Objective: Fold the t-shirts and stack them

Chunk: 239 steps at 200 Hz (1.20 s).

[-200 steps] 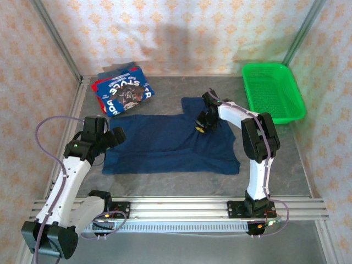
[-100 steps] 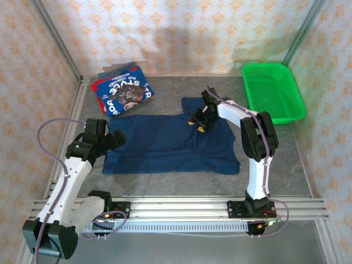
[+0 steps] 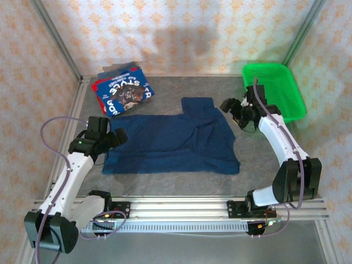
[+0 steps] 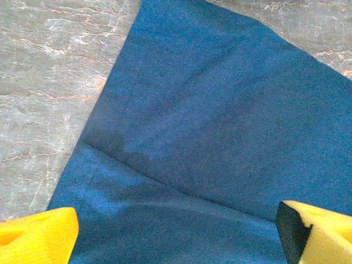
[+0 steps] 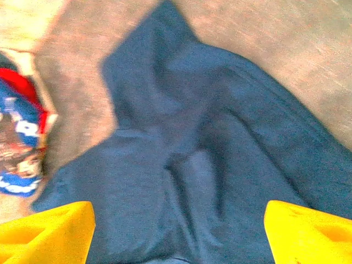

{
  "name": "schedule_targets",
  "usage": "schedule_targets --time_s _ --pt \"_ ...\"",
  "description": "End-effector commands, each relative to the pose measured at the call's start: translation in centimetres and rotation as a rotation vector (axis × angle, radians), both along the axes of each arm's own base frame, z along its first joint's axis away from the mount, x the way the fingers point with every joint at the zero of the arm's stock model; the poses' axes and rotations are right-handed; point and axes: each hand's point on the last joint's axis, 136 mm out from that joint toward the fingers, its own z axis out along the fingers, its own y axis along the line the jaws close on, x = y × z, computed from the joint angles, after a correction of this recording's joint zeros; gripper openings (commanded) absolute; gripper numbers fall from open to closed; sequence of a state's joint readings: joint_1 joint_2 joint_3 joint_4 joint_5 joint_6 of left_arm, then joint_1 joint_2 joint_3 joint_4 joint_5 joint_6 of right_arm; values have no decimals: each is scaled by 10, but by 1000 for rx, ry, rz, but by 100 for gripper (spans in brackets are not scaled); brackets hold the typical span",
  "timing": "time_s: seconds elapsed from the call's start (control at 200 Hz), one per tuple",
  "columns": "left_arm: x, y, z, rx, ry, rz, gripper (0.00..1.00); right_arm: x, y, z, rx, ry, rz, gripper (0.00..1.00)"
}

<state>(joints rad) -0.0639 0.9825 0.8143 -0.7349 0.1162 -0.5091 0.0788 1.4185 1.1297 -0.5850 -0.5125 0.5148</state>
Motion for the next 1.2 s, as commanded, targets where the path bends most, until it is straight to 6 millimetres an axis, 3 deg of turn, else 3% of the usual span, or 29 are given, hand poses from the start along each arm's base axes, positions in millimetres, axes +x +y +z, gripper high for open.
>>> schedule_targets --time_s 0.0,0.22,0.295,0.405,0.555,0.676,0.901,1.051,1.191 --pt "10 -5 -8 -33 16 3 94 -18 9 -40 48 105 8 81" --pt "6 -3 -56 -44 210 76 87 -17 53 -77 205 140 70 79" --pt "4 -2 -73 -41 273 90 83 -27 57 -94 172 208 75 78" --pt "-3 -4 -96 -50 341 111 78 -53 40 -128 53 380 39 75" --pt "-23 -4 -118 -54 432 141 73 -97 6 -152 -126 545 -14 73" --pt "-44 -6 -128 -64 486 156 72 -126 -8 -158 -194 614 -28 73" --pt "-79 -15 -144 -84 565 151 71 -160 -36 -153 -323 668 -78 72" --pt "-83 -21 -145 -92 578 143 70 -148 -36 -147 -316 593 -94 73" --pt "-47 -29 -105 -117 464 100 76 -100 -19 -112 -239 405 -56 74"
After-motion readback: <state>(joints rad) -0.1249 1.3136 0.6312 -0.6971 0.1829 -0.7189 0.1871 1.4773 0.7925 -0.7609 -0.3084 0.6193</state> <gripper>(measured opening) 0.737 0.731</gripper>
